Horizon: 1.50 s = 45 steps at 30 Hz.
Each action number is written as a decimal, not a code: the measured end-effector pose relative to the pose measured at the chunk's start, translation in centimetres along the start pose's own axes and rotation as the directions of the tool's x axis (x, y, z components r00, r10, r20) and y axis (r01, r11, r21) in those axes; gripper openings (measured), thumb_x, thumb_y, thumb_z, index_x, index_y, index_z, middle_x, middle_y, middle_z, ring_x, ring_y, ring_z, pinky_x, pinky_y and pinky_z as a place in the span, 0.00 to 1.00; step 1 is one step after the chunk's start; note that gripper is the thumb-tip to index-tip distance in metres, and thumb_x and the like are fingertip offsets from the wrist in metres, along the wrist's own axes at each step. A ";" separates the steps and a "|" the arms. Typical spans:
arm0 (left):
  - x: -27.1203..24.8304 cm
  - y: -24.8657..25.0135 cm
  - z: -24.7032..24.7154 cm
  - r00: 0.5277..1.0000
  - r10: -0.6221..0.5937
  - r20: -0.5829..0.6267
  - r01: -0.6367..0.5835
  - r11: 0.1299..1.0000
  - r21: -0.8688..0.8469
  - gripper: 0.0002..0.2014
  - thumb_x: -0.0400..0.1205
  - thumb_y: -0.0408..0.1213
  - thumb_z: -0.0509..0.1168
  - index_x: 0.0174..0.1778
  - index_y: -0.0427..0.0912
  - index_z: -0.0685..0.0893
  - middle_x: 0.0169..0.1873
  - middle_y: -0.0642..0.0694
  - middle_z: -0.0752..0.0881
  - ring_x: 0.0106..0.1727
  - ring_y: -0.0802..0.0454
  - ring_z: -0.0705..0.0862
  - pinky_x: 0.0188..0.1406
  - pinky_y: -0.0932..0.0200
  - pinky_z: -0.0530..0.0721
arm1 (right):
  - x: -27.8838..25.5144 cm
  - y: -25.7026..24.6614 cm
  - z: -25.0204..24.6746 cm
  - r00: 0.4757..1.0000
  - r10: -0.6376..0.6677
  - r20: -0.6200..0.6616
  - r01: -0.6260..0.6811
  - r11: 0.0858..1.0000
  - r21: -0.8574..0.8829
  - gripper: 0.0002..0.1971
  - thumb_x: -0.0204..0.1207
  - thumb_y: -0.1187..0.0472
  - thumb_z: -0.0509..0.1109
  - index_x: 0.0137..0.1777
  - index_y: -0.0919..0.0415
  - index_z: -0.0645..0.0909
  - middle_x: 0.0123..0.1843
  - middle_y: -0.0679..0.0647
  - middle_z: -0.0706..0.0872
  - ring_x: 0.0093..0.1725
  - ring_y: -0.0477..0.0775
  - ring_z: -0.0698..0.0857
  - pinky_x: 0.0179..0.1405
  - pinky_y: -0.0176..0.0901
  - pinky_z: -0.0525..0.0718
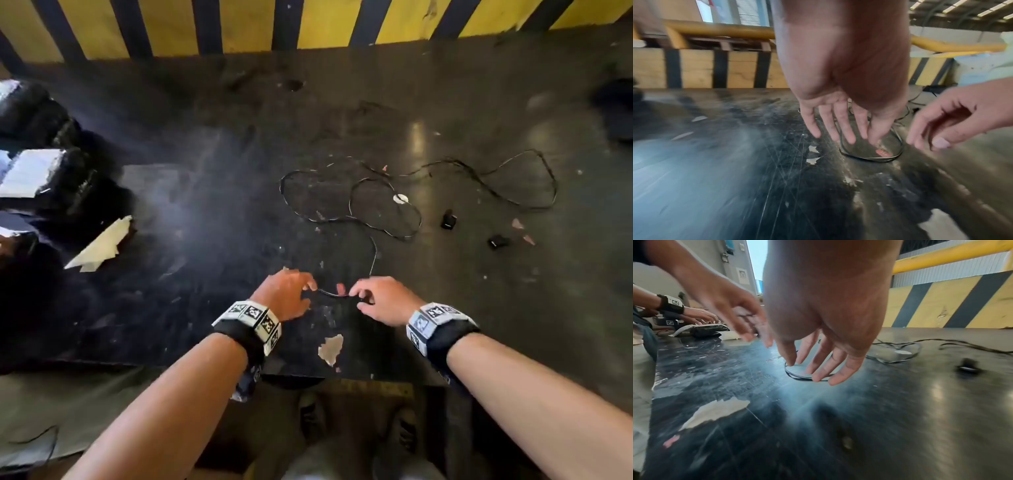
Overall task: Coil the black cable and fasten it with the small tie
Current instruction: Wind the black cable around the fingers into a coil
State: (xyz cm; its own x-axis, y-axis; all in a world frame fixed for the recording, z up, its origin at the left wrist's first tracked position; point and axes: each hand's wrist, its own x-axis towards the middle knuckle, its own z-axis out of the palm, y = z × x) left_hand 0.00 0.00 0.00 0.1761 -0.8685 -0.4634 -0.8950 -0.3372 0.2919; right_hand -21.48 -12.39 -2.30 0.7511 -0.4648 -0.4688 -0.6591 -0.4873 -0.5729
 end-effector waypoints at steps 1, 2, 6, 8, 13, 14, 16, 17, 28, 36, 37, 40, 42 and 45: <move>1.0 -0.5 -0.2 1.000 0.024 -0.015 -0.023 0.998 0.054 0.20 0.80 0.42 0.69 0.69 0.54 0.83 0.64 0.49 0.86 0.68 0.46 0.83 0.69 0.45 0.81 | 1.0 -0.5 0.5 1.000 -0.012 -0.013 0.012 1.000 -0.022 0.13 0.78 0.54 0.73 0.61 0.40 0.85 0.55 0.43 0.84 0.51 0.50 0.85 0.58 0.48 0.85; 1.8 -0.9 -0.2 0.999 0.043 -0.025 -0.040 0.992 0.123 0.21 0.81 0.43 0.69 0.71 0.54 0.82 0.66 0.48 0.84 0.70 0.45 0.81 0.70 0.43 0.79 | 2.0 -1.0 0.8 1.000 -0.004 -0.031 0.003 0.998 -0.059 0.13 0.78 0.54 0.72 0.60 0.40 0.84 0.56 0.45 0.83 0.53 0.53 0.86 0.59 0.52 0.86; 4.7 -2.5 0.4 0.992 0.123 -0.009 -0.117 0.964 0.240 0.26 0.81 0.42 0.69 0.77 0.54 0.77 0.73 0.48 0.79 0.77 0.43 0.73 0.76 0.41 0.72 | 4.3 -2.9 2.9 0.996 0.031 -0.084 -0.045 0.983 -0.176 0.15 0.80 0.52 0.72 0.66 0.44 0.82 0.60 0.51 0.81 0.62 0.60 0.85 0.60 0.57 0.85; 5.4 -3.3 0.8 0.988 0.152 -0.020 -0.141 0.950 0.280 0.24 0.83 0.43 0.68 0.77 0.54 0.77 0.74 0.47 0.78 0.76 0.43 0.72 0.75 0.41 0.72 | 4.9 -3.0 4.0 0.988 0.046 -0.145 -0.079 0.971 -0.226 0.13 0.80 0.51 0.73 0.64 0.46 0.82 0.60 0.51 0.80 0.63 0.59 0.83 0.60 0.57 0.83; 5.4 -4.4 0.7 0.964 0.255 -0.071 -0.212 0.904 0.372 0.14 0.86 0.48 0.66 0.67 0.54 0.85 0.69 0.46 0.76 0.70 0.43 0.73 0.70 0.43 0.76 | 5.3 -3.4 5.1 0.970 0.024 -0.243 -0.111 0.930 -0.350 0.06 0.84 0.56 0.68 0.59 0.51 0.82 0.63 0.50 0.79 0.64 0.58 0.79 0.60 0.57 0.78; 5.3 -4.6 0.6 0.959 0.270 -0.080 -0.222 0.899 0.377 0.13 0.86 0.49 0.65 0.65 0.54 0.86 0.68 0.46 0.75 0.69 0.43 0.73 0.69 0.43 0.76 | 5.2 -3.5 4.8 0.964 -0.006 -0.266 -0.099 0.919 -0.380 0.06 0.85 0.56 0.66 0.59 0.51 0.81 0.63 0.50 0.79 0.64 0.58 0.78 0.59 0.57 0.77; 5.0 -4.8 0.2 0.954 0.280 -0.109 -0.227 0.909 0.348 0.13 0.86 0.51 0.64 0.63 0.55 0.88 0.67 0.48 0.75 0.68 0.45 0.73 0.67 0.43 0.76 | 4.9 -3.8 3.1 0.934 -0.089 -0.347 -0.070 0.904 -0.422 0.05 0.84 0.56 0.67 0.58 0.51 0.79 0.61 0.49 0.82 0.61 0.58 0.80 0.56 0.56 0.77; 4.8 -4.7 -0.2 0.955 0.277 -0.104 -0.236 0.925 0.296 0.14 0.86 0.53 0.64 0.62 0.56 0.89 0.66 0.49 0.77 0.66 0.46 0.74 0.66 0.44 0.77 | 4.7 -4.1 1.9 0.911 -0.138 -0.388 -0.054 0.895 -0.444 0.05 0.83 0.56 0.68 0.56 0.50 0.79 0.59 0.48 0.84 0.58 0.58 0.81 0.55 0.55 0.77; 1.6 2.4 -9.8 0.937 0.343 0.063 -0.158 0.577 -0.802 0.10 0.89 0.39 0.66 0.51 0.45 0.93 0.39 0.55 0.92 0.41 0.63 0.85 0.47 0.57 0.79 | 2.3 -7.6 -11.4 0.740 -0.409 -0.533 0.159 0.877 -0.452 0.08 0.79 0.52 0.72 0.51 0.48 0.92 0.60 0.50 0.90 0.58 0.61 0.86 0.56 0.59 0.84; 0.1 4.9 -14.7 0.939 0.344 -0.012 -0.148 0.372 -0.916 0.16 0.89 0.45 0.62 0.61 0.39 0.90 0.57 0.44 0.91 0.58 0.53 0.88 0.68 0.45 0.81 | -0.5 -10.4 -18.8 0.920 -0.261 -0.292 0.213 0.959 -0.189 0.13 0.78 0.62 0.76 0.59 0.47 0.92 0.49 0.42 0.91 0.44 0.31 0.84 0.48 0.27 0.77; 0.0 5.3 -15.0 0.940 0.341 -0.015 -0.143 0.353 -0.925 0.15 0.89 0.46 0.62 0.59 0.41 0.91 0.58 0.45 0.92 0.60 0.53 0.88 0.68 0.45 0.80 | -0.8 -10.3 -19.0 0.920 -0.251 -0.301 0.212 0.965 -0.154 0.10 0.79 0.58 0.77 0.57 0.46 0.93 0.49 0.44 0.93 0.44 0.35 0.86 0.48 0.35 0.81; -0.4 6.2 -15.9 0.914 0.404 0.050 -0.090 0.319 -0.944 0.17 0.89 0.49 0.59 0.63 0.47 0.90 0.66 0.47 0.90 0.67 0.50 0.87 0.71 0.42 0.78 | -0.9 -10.0 -19.7 0.866 -0.278 -0.415 0.264 0.960 -0.092 0.08 0.79 0.60 0.78 0.54 0.48 0.94 0.50 0.46 0.96 0.48 0.47 0.93 0.54 0.50 0.89; -0.5 6.8 -16.5 0.866 0.485 0.119 -0.051 0.323 -0.945 0.21 0.90 0.52 0.55 0.71 0.48 0.86 0.71 0.47 0.86 0.73 0.48 0.84 0.74 0.39 0.75 | -1.1 -10.0 -20.2 0.818 -0.334 -0.469 0.319 0.941 -0.114 0.10 0.77 0.65 0.79 0.54 0.52 0.95 0.51 0.48 0.95 0.48 0.49 0.93 0.54 0.53 0.90; -0.7 7.8 -17.3 0.806 0.562 0.186 -0.023 0.344 -0.939 0.26 0.91 0.54 0.50 0.79 0.45 0.79 0.77 0.47 0.82 0.79 0.45 0.78 0.76 0.36 0.73 | -1.7 -10.3 -21.3 0.774 -0.408 -0.484 0.364 0.912 -0.187 0.11 0.77 0.67 0.79 0.55 0.53 0.95 0.52 0.50 0.94 0.48 0.47 0.91 0.53 0.46 0.89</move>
State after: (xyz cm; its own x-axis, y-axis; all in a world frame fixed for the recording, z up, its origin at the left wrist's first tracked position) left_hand -0.02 -8.29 17.14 -0.4369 -0.8222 -0.3649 0.0729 -0.4366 0.8967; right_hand -16.76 -22.36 18.76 0.8322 -0.5186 0.1961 -0.3352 -0.7523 -0.5672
